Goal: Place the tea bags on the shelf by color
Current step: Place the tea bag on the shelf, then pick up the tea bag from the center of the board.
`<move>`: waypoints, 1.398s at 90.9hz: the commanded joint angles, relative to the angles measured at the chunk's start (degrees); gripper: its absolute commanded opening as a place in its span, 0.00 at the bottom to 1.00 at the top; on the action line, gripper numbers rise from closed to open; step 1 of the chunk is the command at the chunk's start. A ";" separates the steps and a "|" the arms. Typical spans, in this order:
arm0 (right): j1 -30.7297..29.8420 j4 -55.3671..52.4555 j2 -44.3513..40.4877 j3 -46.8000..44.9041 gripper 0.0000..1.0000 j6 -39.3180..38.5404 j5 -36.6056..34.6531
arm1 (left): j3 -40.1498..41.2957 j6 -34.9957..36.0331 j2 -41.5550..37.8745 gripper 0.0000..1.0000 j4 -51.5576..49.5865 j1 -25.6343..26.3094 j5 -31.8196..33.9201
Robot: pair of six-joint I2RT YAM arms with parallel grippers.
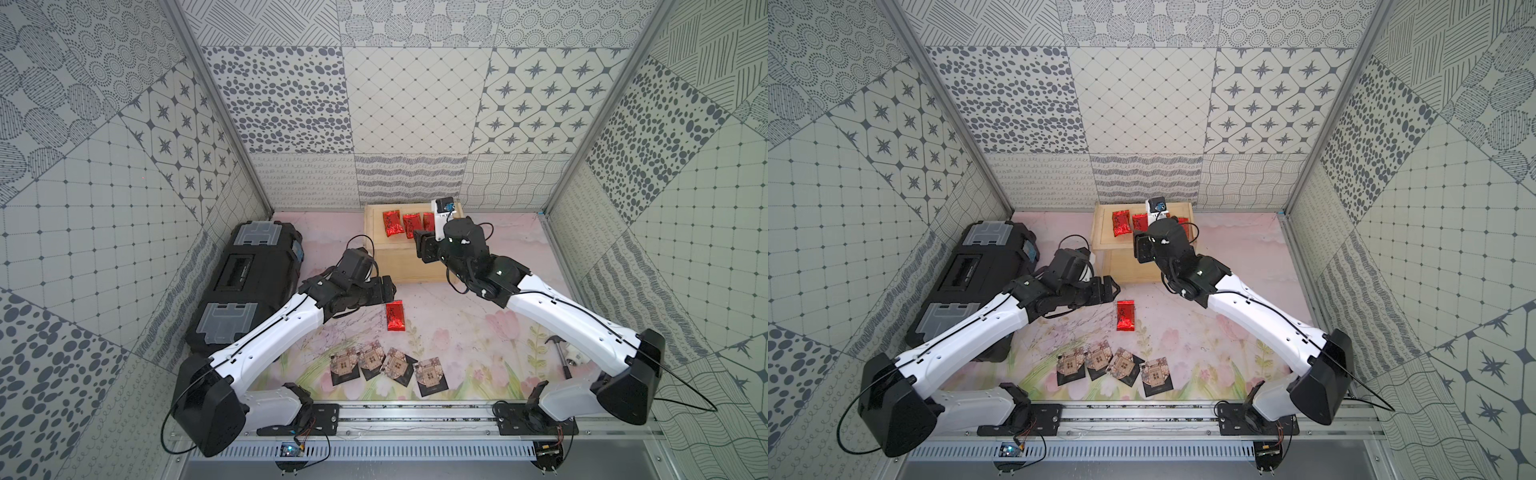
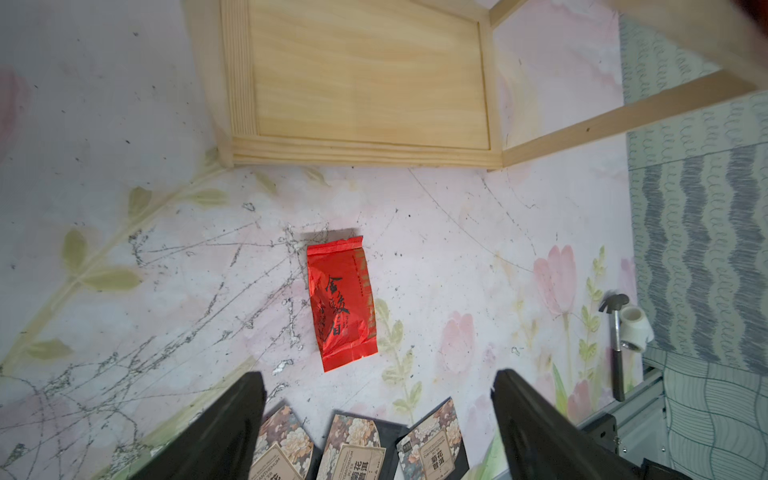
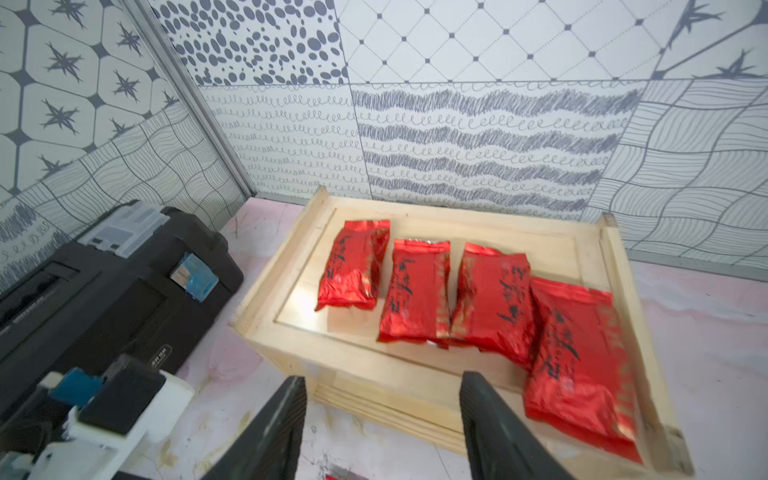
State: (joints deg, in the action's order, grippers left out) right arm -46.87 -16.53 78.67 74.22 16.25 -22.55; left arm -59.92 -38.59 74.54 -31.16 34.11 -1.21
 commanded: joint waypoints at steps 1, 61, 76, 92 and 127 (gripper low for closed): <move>0.79 2.83 -5.04 -10.21 0.65 0.49 -0.22 | -1.57 -6.13 5.90 0.90 -2.34 7.42 11.54; 7.39 4.76 -17.51 -36.30 0.64 5.46 1.48 | -12.44 -11.19 26.58 0.94 -11.61 12.35 15.72; 7.54 5.06 -16.58 -35.94 0.64 5.62 2.21 | -13.12 -10.60 29.26 0.93 -11.46 12.31 15.58; 7.50 5.19 -15.67 -35.86 0.63 6.28 2.91 | -13.87 -10.04 31.88 0.87 -10.82 11.70 15.54; 7.56 5.27 -14.05 -35.29 0.63 6.56 3.33 | -14.28 -9.96 35.76 0.74 -9.60 10.33 15.16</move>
State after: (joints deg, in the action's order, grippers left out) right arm -39.51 -13.37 63.72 38.13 22.13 -19.53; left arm -73.65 -48.34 108.95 -39.99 45.28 13.34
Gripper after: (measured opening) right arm 0.628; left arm 0.748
